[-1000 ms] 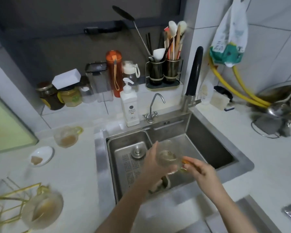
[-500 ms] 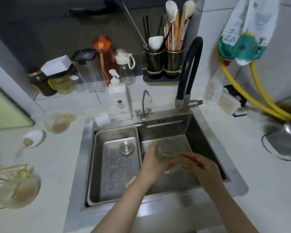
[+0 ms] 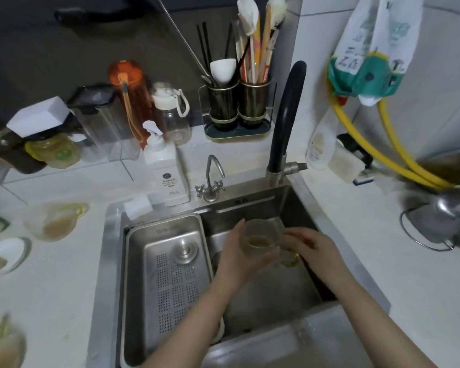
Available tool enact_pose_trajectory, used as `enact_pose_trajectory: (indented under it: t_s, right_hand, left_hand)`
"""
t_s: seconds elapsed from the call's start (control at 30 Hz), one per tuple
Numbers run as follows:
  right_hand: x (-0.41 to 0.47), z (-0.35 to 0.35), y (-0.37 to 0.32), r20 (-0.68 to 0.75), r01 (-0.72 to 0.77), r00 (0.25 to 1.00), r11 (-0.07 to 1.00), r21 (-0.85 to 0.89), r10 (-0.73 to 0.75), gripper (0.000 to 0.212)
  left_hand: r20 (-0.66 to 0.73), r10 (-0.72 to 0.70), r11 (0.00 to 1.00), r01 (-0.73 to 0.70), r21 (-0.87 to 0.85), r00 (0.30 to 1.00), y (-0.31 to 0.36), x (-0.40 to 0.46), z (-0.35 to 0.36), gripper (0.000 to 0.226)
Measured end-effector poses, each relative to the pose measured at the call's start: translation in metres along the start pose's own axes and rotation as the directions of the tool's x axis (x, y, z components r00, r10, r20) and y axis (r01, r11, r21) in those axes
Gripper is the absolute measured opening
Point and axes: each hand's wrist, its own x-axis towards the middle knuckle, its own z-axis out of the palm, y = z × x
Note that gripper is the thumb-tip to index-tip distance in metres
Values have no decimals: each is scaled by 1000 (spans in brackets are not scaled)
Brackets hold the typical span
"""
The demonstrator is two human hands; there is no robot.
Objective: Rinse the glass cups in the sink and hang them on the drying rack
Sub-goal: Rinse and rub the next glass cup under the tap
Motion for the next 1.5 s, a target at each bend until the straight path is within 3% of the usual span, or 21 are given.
enact_pose_trajectory:
  t_s: [0.1, 0.33, 0.6, 0.7, 0.8, 1.0, 1.3, 1.5]
  right_hand:
    - [26, -13, 1, -42, 5, 999, 994, -110, -10, 16]
    - [106, -51, 10, -102, -54, 994, 953, -297, 24, 33]
    - [196, -67, 31, -189, -21, 981, 934, -356, -50, 16]
    - [218, -65, 38, -184, -47, 982, 918, -394, -28, 19]
    - [231, -62, 40, -236, -107, 972, 919, -379, 15, 22]
    - [241, -66, 49, -268, -127, 962, 942, -310, 41, 23]
    - [245, -70, 55, -297, -140, 953, 959, -248, 62, 26]
    - [226, -59, 49, -256, -104, 963, 991, -79, 81, 36]
  left_hand:
    - [-16, 64, 998, -64, 12, 998, 11, 5, -1, 56]
    - [-83, 67, 995, -73, -74, 994, 32, 22, 10, 54]
    - [-159, 21, 990, -42, -132, 987, 41, 38, 22, 67]
    - [-164, -52, 991, 31, -130, 985, 38, 42, 26, 93]
    - [-155, -81, 991, 63, -118, 985, 40, 45, 28, 105]
    - [-171, -91, 992, 75, -97, 981, 40, 52, 32, 83]
    - [-177, -119, 987, 97, -125, 977, 38, 56, 37, 81]
    - [-184, -128, 984, 102, -144, 975, 33, 54, 35, 80]
